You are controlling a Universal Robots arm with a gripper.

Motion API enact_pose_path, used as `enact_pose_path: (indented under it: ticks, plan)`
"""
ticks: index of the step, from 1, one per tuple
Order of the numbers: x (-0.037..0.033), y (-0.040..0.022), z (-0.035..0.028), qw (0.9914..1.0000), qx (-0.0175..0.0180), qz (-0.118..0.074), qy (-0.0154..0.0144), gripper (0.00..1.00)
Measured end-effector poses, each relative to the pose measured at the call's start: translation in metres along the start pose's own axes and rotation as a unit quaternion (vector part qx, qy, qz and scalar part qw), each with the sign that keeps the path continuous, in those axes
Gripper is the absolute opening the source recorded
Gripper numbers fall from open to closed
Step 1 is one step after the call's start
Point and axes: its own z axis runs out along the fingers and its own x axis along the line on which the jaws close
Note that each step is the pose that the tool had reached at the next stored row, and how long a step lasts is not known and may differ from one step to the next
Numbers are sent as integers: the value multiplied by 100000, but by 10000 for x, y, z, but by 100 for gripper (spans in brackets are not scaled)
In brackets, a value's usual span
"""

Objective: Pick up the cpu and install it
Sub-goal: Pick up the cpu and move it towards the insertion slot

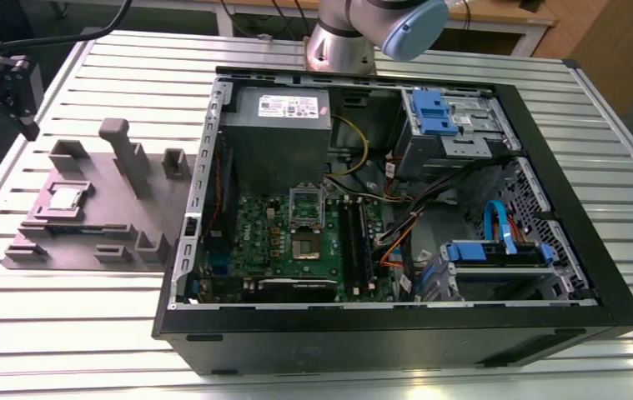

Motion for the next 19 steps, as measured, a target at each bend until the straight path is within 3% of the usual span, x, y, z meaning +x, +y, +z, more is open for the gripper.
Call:
enact_pose_path:
  ticks: [14,19]
  plan:
    - [0,-8,178,100000,2,-1,1,53]
    - [1,-8,193,100000,5,1,8,53]
